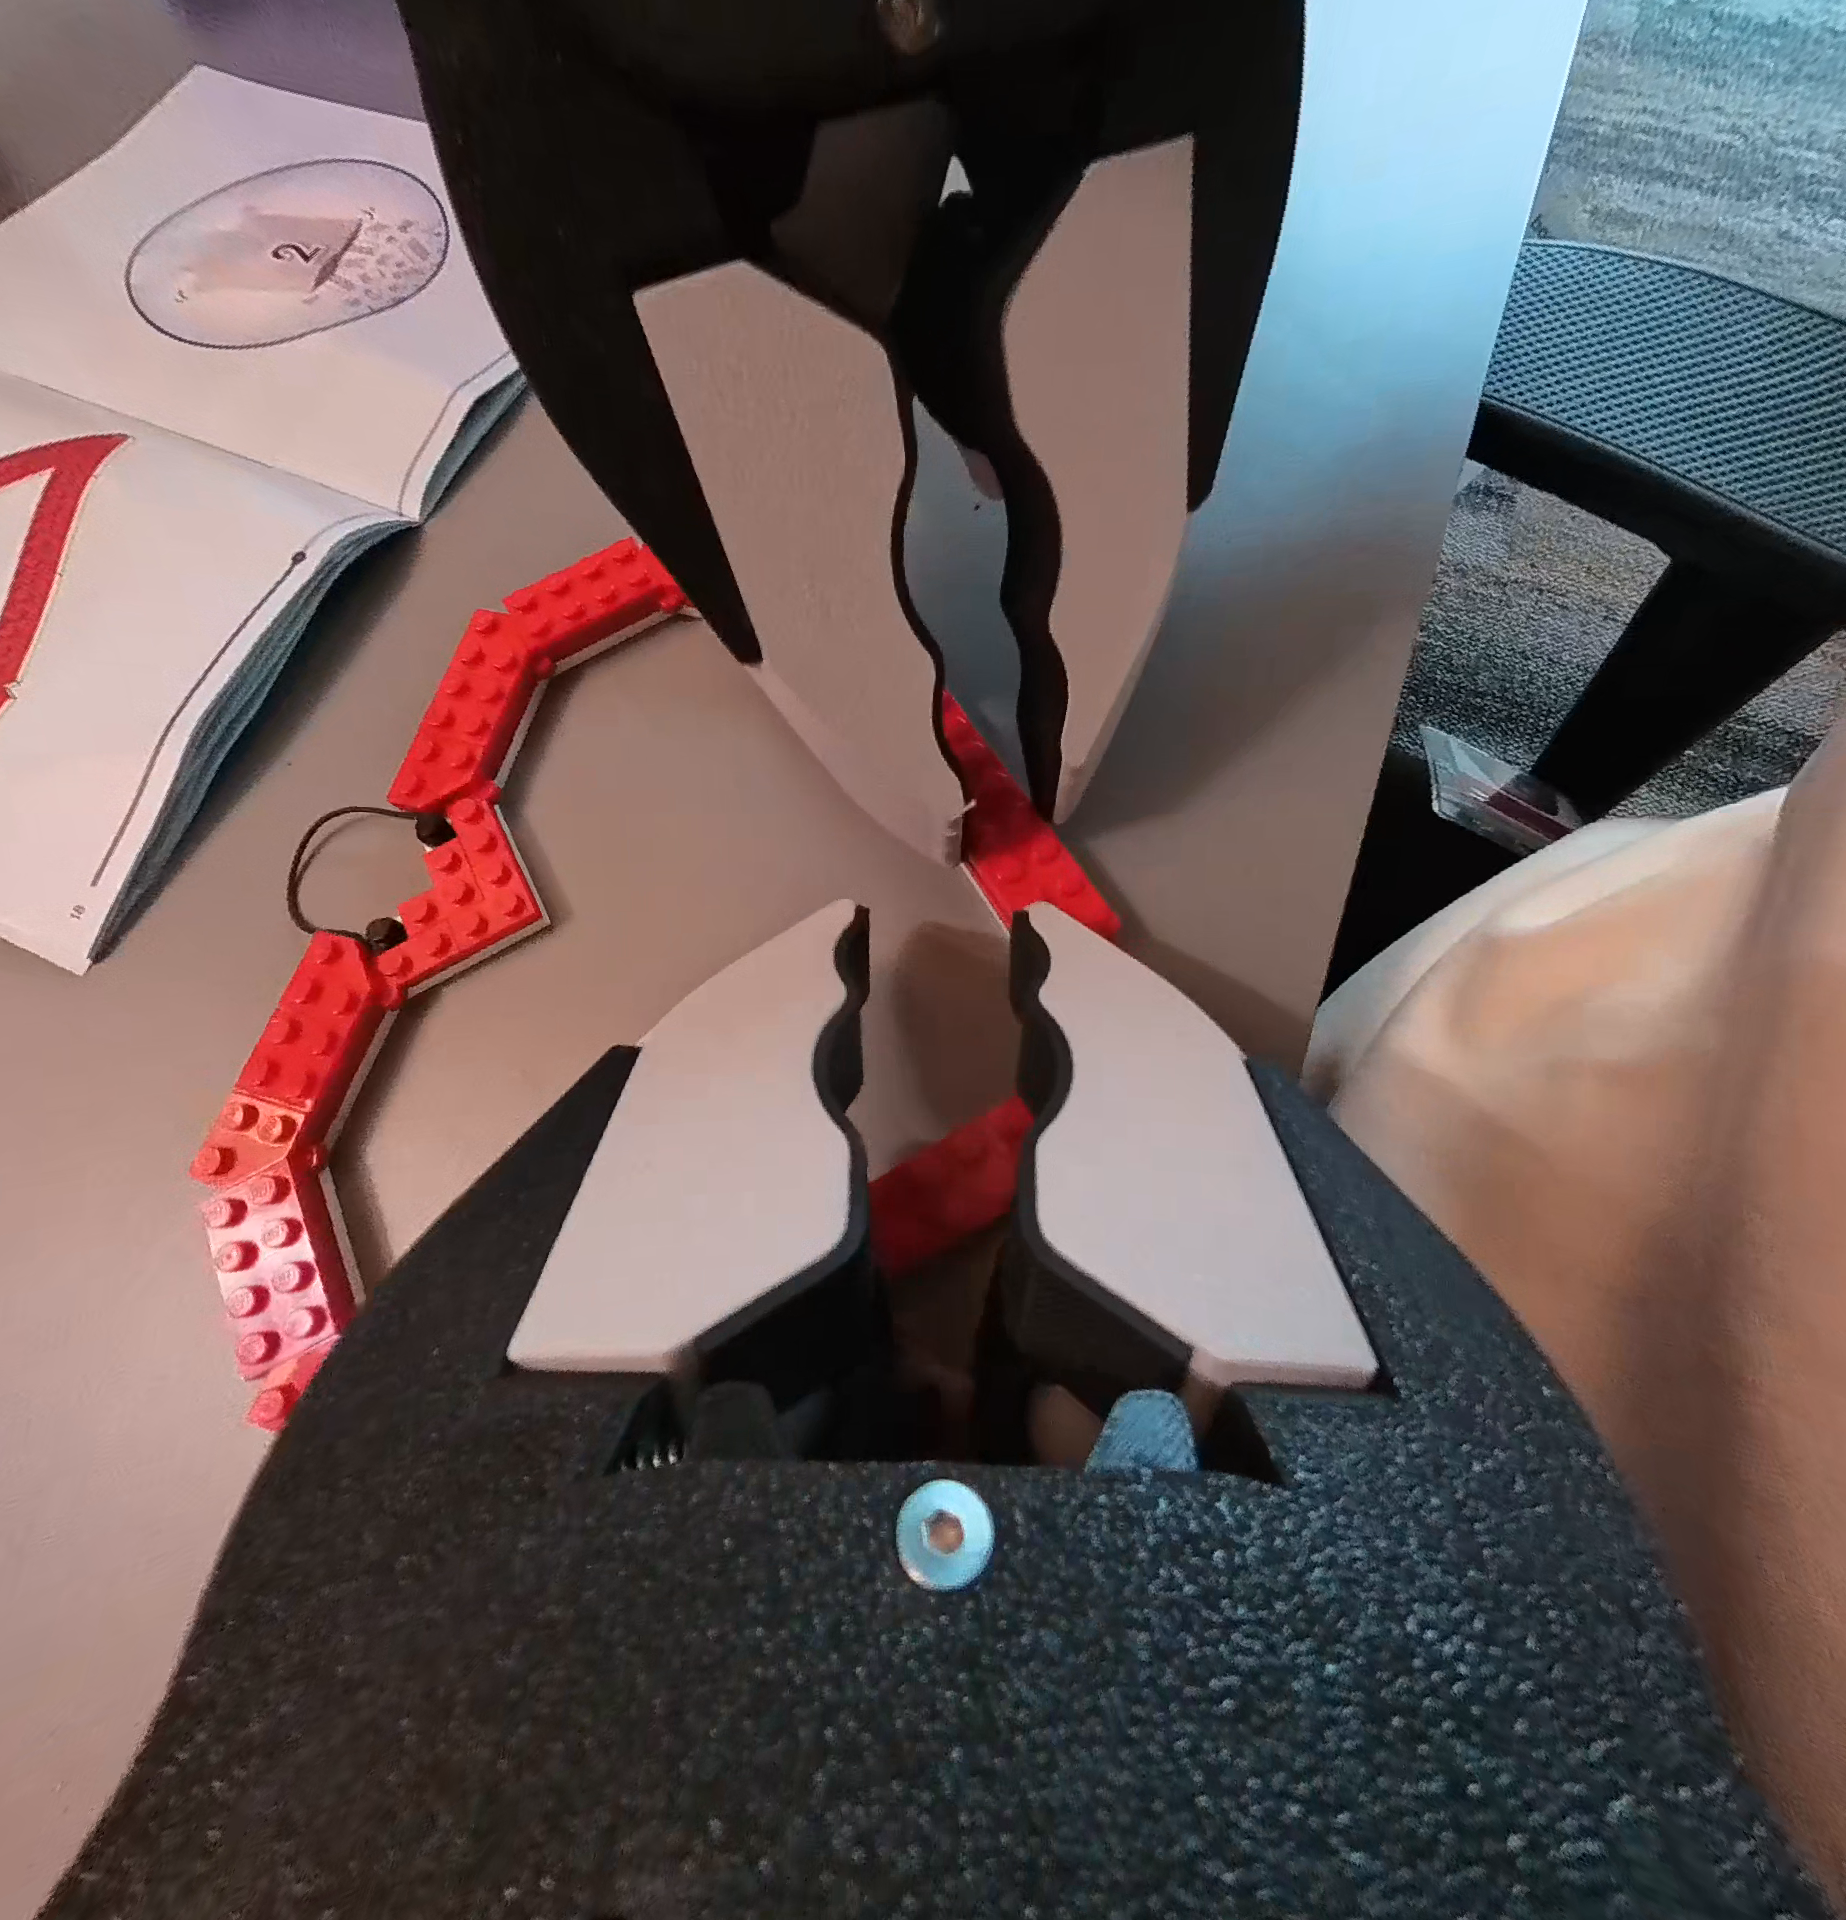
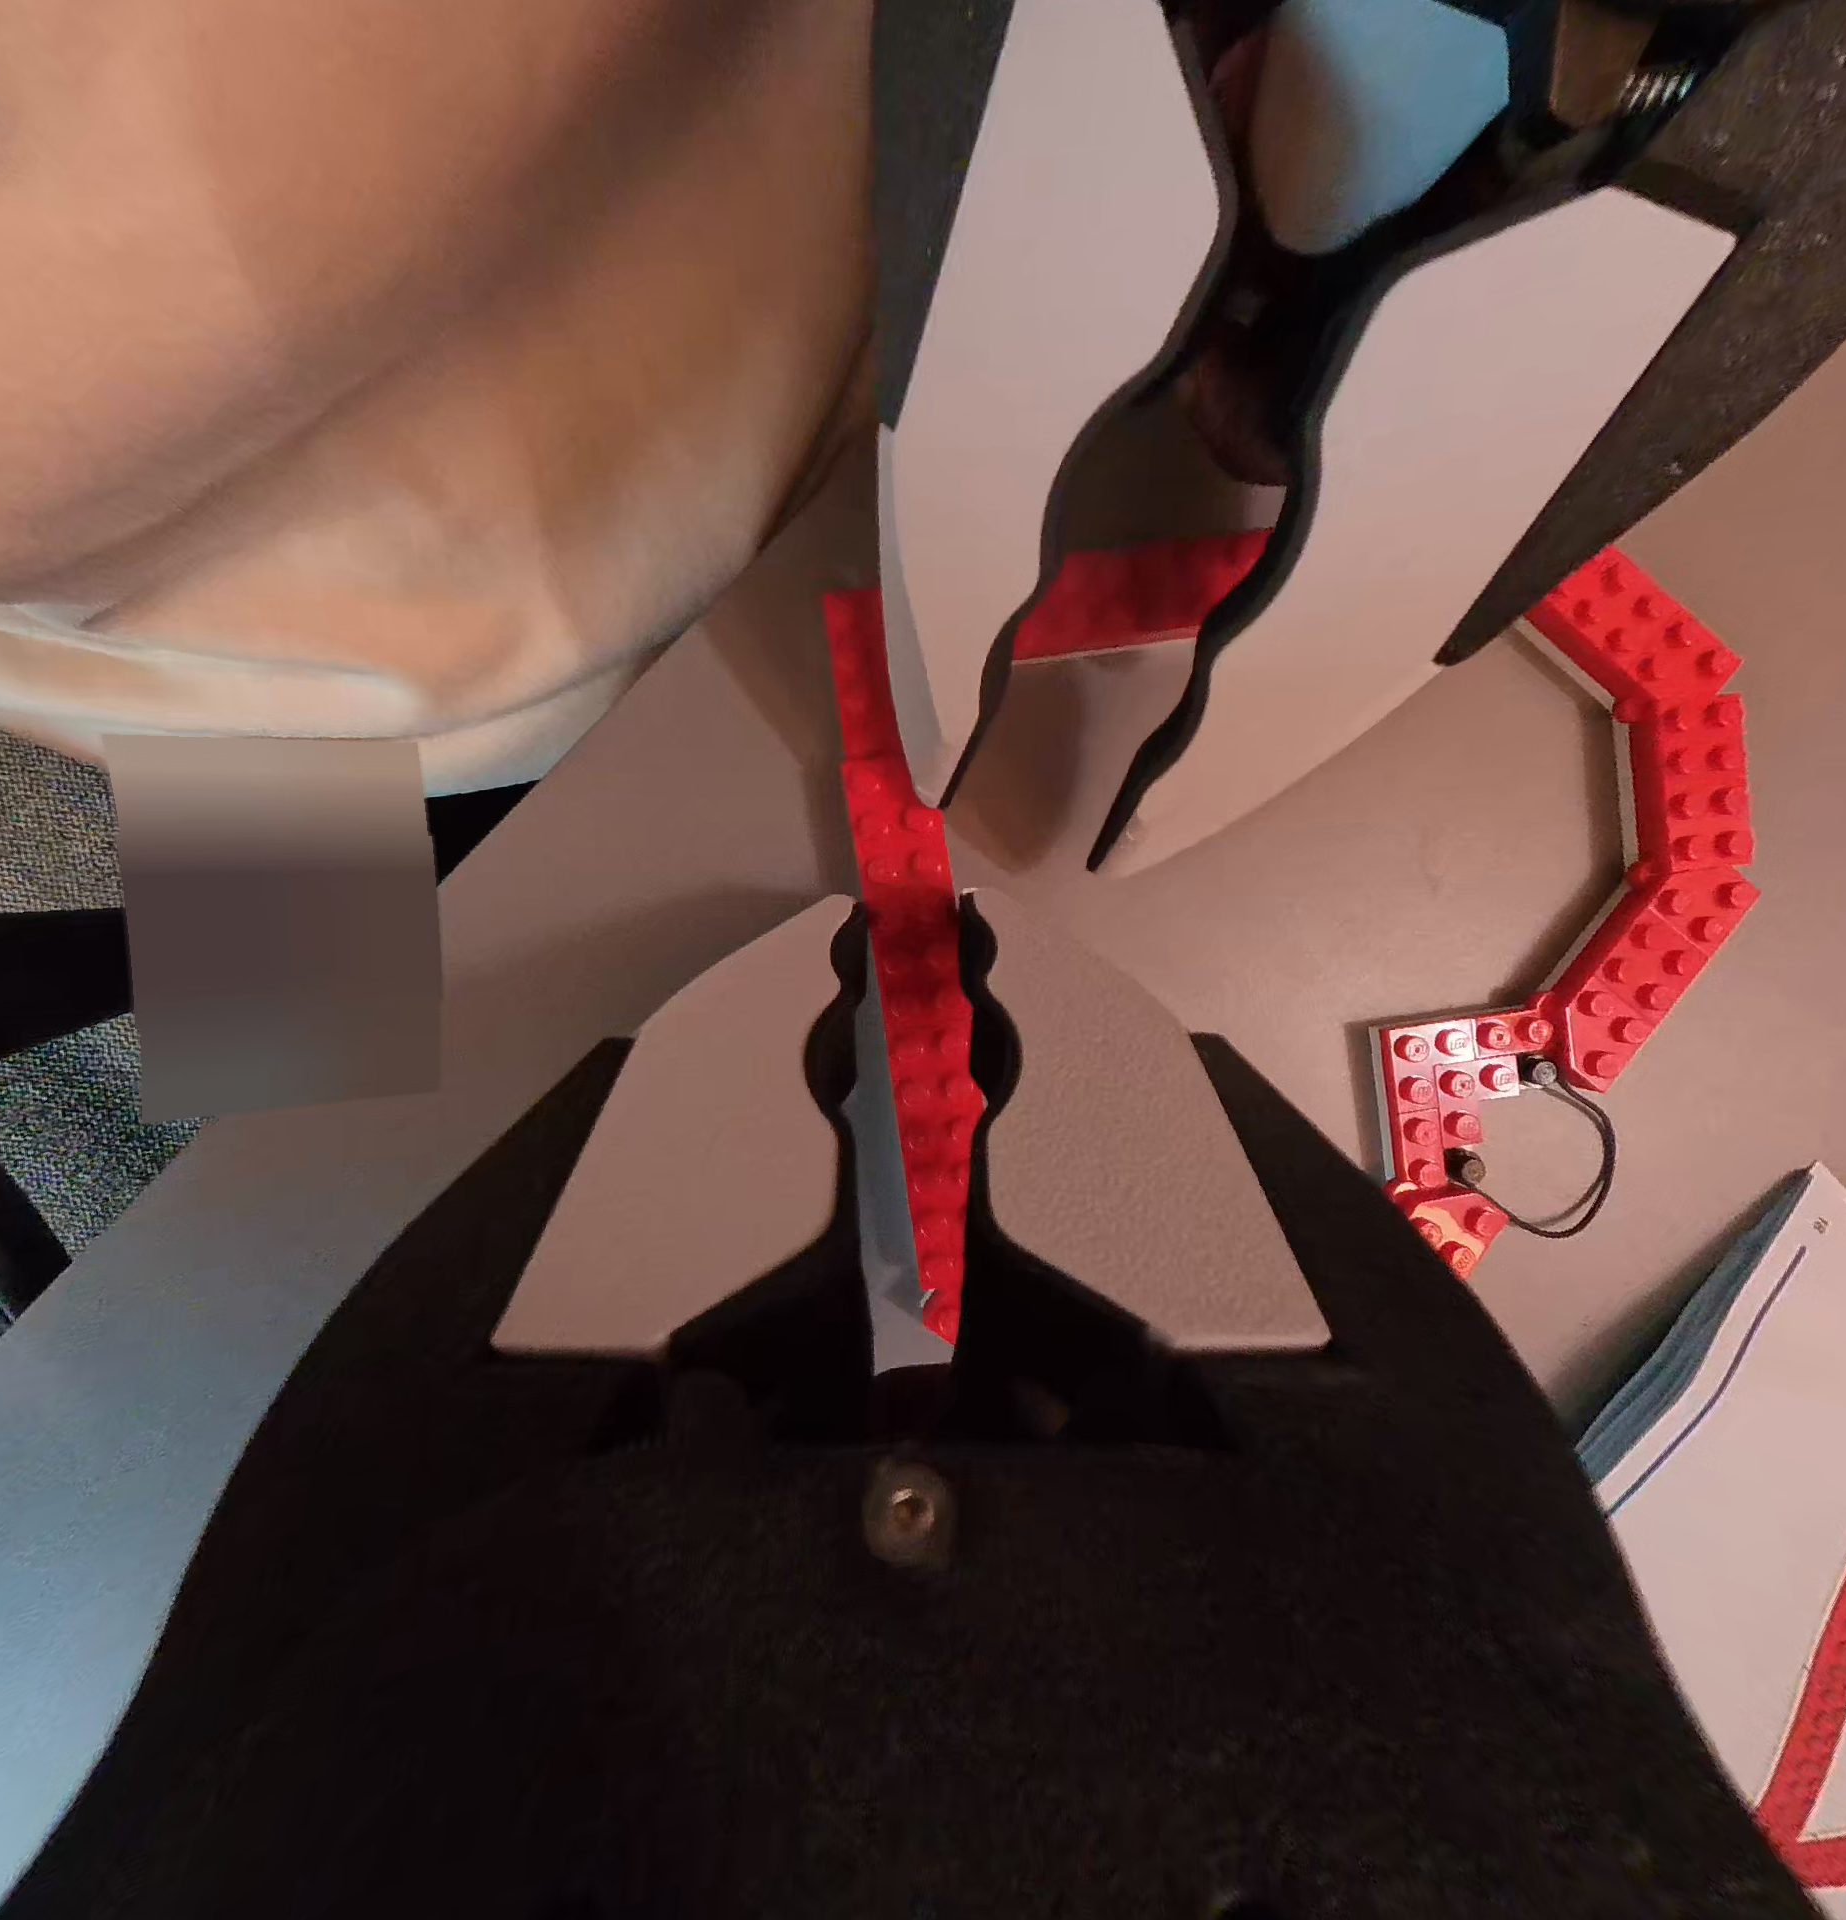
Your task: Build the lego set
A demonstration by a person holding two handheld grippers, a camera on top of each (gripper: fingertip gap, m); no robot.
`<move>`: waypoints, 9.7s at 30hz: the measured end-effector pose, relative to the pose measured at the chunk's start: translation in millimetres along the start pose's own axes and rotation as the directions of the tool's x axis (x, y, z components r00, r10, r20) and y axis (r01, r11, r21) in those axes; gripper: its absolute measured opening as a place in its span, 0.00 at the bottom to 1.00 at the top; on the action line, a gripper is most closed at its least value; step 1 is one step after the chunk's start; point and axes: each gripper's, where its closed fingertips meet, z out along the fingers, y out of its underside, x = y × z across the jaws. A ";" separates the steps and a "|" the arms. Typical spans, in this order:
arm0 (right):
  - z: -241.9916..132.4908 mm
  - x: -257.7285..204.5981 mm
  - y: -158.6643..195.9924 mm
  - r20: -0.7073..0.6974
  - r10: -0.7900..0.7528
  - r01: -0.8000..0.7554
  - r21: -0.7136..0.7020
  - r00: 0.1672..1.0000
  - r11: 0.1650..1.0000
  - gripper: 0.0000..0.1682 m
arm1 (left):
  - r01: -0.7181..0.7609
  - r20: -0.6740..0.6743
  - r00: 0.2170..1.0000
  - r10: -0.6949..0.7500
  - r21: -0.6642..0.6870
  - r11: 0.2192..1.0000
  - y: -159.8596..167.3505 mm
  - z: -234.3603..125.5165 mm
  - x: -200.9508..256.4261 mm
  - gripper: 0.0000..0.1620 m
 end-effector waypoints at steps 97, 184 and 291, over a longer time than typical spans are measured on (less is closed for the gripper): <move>-16.3 -9.0 -10.8 -0.438 0.796 -0.655 0.462 0.418 0.598 0.06 | -0.199 -0.103 0.970 0.220 0.188 0.962 -9.8 -19.0 14.4 0.03; -105.5 -46.0 17.5 -0.746 0.250 -0.331 0.042 0.617 0.943 0.10 | 0.598 -0.587 0.723 -0.364 0.268 0.756 -80.1 -29.6 -7.4 0.15; -20.4 -19.8 24.0 -0.410 0.774 -0.719 0.320 0.482 0.617 0.00 | -0.222 -0.093 0.969 0.229 0.079 0.972 -25.9 29.6 24.5 0.00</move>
